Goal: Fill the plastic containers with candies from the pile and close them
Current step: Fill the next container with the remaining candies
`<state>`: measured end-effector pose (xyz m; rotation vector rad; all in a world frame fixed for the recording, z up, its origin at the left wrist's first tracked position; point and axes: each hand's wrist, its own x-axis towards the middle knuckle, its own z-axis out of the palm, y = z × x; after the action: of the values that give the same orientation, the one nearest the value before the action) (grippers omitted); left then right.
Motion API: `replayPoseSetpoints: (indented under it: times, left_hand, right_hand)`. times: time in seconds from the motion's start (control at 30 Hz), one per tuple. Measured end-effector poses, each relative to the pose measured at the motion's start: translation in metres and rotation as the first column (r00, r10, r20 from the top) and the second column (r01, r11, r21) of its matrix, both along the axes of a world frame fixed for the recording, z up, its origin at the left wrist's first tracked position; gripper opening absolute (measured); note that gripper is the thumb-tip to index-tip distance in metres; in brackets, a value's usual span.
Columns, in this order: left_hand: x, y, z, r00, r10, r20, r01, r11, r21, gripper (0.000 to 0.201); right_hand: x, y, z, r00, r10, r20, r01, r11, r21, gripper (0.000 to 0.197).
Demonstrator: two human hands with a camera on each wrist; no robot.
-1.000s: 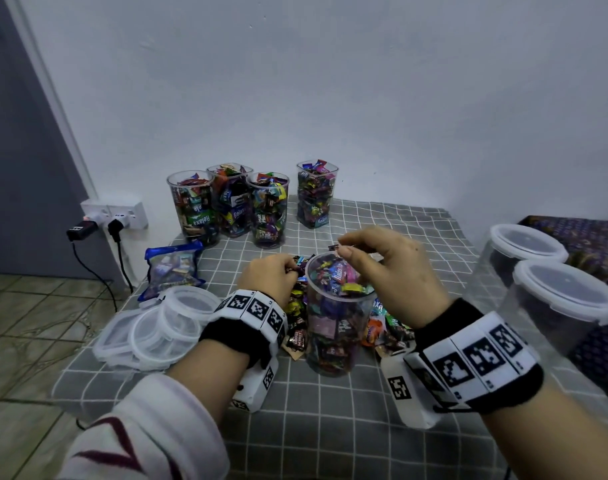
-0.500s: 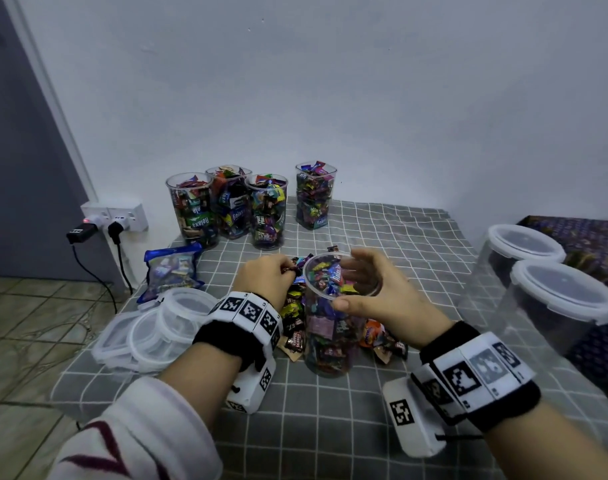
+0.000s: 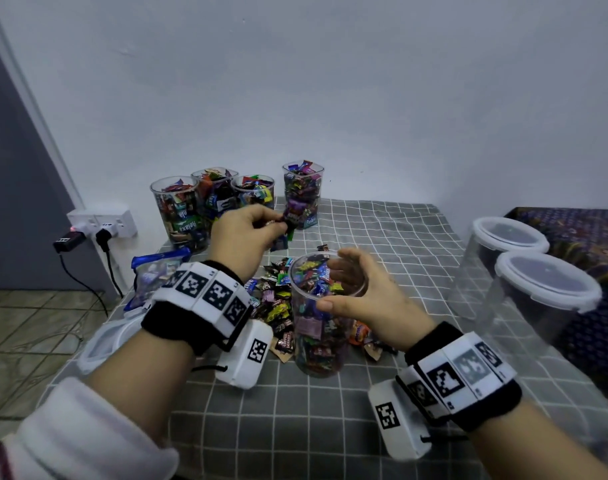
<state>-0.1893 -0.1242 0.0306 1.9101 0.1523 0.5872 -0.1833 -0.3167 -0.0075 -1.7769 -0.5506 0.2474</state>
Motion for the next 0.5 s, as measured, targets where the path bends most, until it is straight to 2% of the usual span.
replayPoseSetpoints:
  times: [0.1,0.27,0.4,0.5]
  left_hand:
    - [-0.005,-0.008,0.017,0.997,-0.073,0.040,0.077,0.992,-0.100,0.023]
    - [-0.013,-0.024,0.025,0.968,-0.245,0.059,0.252,0.953,-0.167,0.022]
    - [-0.017,-0.031,0.019,0.951,-0.308,0.014,0.307,0.942,-0.133,0.022]
    - [-0.018,-0.031,0.013,0.954,-0.300,-0.017,0.300,0.954,-0.022,0.023]
  right_hand:
    - [0.000,0.000,0.000,1.000,-0.002,-0.003,0.002,1.000,-0.008,0.100]
    - [-0.003,0.001,0.002,1.000,-0.001,-0.013,0.001,1.000,0.022,0.095]
    - [-0.001,0.001,0.001,1.000,-0.007,-0.008,0.007,0.999,0.033,0.086]
    - [0.000,0.001,-0.001,1.000,-0.009,0.003,0.009,0.999,0.035,0.084]
